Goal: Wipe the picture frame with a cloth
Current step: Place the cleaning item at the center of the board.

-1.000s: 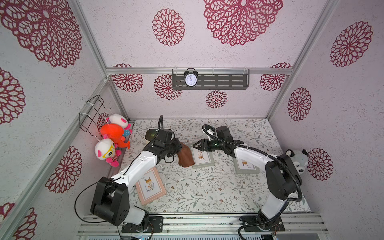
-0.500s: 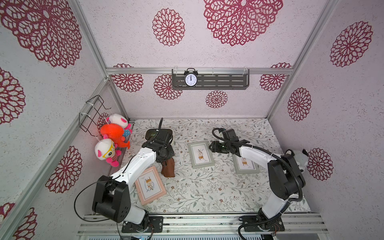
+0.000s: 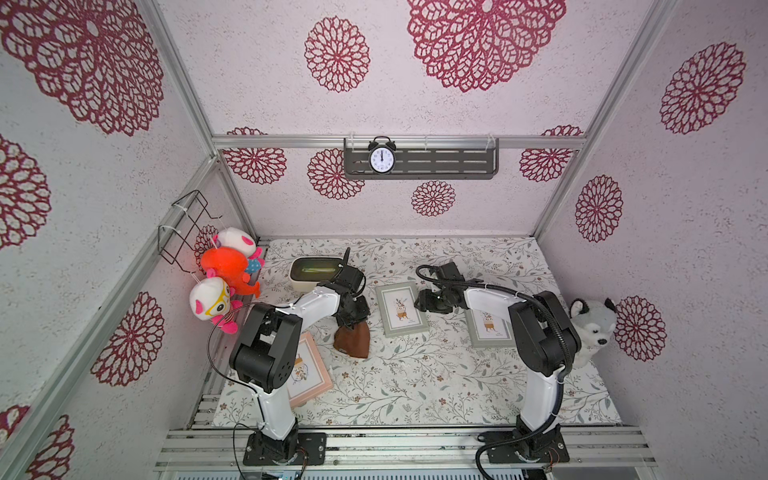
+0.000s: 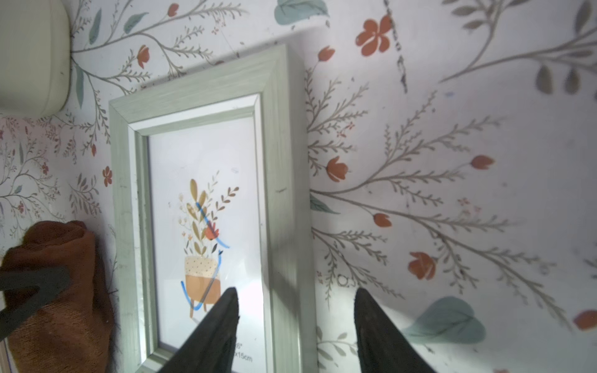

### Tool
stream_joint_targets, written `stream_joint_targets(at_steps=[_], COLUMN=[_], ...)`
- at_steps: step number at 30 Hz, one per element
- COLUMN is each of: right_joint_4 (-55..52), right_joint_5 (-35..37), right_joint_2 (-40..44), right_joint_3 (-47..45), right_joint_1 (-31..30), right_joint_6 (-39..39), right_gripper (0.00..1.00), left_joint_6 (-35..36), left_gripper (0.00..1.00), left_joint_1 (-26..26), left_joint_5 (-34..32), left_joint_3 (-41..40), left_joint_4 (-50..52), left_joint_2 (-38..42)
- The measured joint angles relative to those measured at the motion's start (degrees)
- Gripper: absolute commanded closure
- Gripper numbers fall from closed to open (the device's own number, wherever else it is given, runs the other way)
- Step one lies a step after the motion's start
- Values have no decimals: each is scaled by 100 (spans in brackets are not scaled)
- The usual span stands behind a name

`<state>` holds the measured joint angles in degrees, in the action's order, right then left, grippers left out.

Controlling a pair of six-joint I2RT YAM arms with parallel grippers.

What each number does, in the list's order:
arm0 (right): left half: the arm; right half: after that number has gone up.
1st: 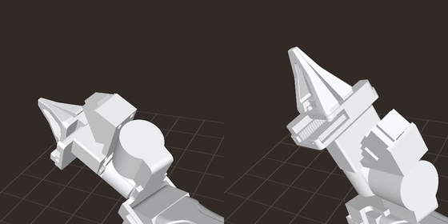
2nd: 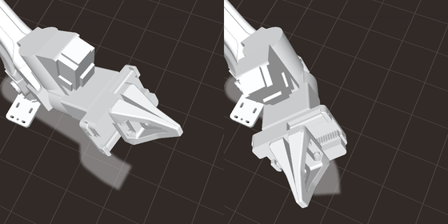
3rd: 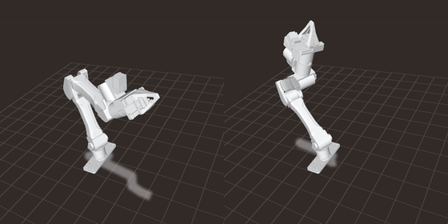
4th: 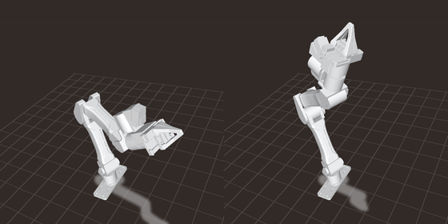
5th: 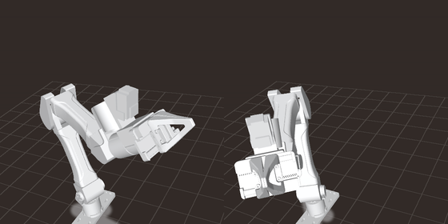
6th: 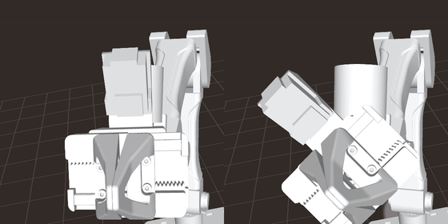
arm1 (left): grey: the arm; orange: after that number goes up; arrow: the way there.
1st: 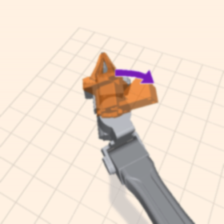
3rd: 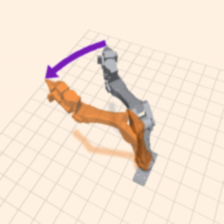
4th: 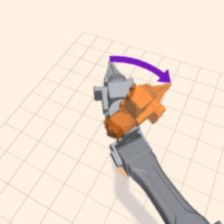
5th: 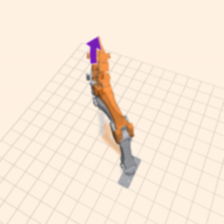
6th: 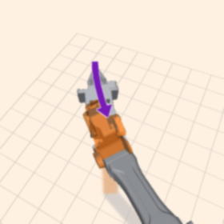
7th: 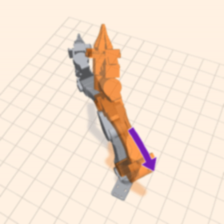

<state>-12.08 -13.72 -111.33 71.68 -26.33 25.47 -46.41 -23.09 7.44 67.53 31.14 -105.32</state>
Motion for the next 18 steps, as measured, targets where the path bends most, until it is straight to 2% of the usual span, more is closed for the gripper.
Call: stream_joint_targets(at_steps=[1, 3, 6, 11, 18], right_joint_4=[-11, -11, -31, -50, -107], right_joint_5=[-2, -4, -4, -4, -2], right_joint_2=[0, 0, -2, -61, -125], right_joint_3=[0, 0, 0, 22, 87], right_joint_1=[0, 0, 0, 0, 0], right_joint_6=[-2, -7, -35, -44, -46], right_gripper=[42, 42, 42, 42, 42], left_joint_6=[-26, -28, -44, -76, -118], left_gripper=[41, 29, 20, 18, 18], left_joint_1=[0, -2, -4, -94, -542], left_joint_5=[15, 31, 24, -160, -654], left_joint_3=[-2, -13, -131, -529, -684], left_joint_4=[-2, 24, 68, 232, 693], left_joint_2=[33, 162, 577, 1362, 1390])
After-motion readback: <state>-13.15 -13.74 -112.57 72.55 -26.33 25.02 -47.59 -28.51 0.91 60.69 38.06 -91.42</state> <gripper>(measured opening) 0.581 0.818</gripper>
